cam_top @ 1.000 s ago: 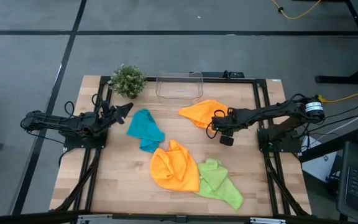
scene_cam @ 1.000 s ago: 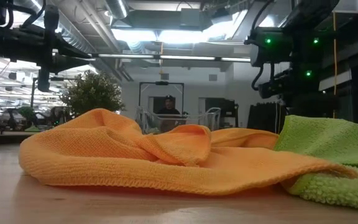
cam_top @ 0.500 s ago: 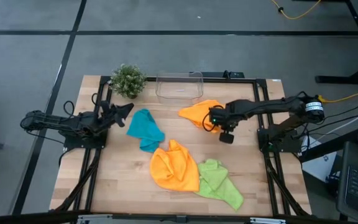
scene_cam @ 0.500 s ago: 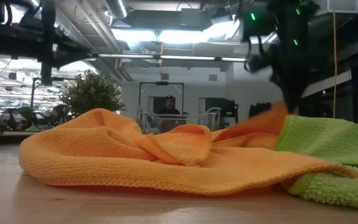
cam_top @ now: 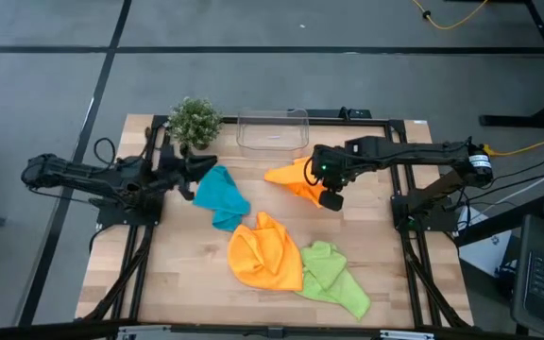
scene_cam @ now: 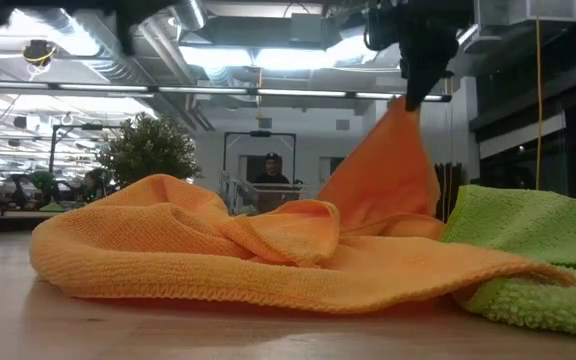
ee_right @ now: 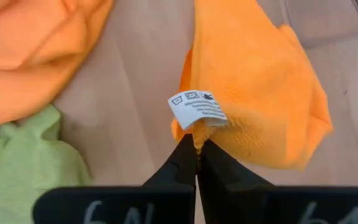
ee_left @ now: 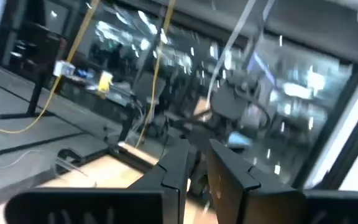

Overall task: Fold microfiber towels
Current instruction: Fold the top orange microfiber cloth

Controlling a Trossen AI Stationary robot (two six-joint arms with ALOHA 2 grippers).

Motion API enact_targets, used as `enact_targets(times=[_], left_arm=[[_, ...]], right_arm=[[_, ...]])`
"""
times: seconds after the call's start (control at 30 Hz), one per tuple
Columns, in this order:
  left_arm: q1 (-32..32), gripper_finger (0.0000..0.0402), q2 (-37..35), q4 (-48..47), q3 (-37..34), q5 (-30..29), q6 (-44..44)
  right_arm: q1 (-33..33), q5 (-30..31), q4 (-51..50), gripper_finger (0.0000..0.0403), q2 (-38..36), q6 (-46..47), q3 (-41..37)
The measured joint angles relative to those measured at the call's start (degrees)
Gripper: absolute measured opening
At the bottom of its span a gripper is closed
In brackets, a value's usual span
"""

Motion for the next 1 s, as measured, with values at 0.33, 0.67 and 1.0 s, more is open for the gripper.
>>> enact_targets(times=[0.33,0.67,1.0], left_arm=[[0.95,0.0093,29.00,-18.13,26.83,6.43,3.99],[1.14,0.0144,46.61,-24.01,37.60,11.55,5.33],[1.55,0.0144,53.90,-16.49,37.84,11.30,4.25]], right_arm=[[2.11,-0.14,-0.03,0.0002,0.02,5.25,0.08],[2.04,0.95,2.84,0.0002,0.02,8.15,0.09],[1.59,2.17,6.58,0.0002,-1.33,10.98,0.13]])
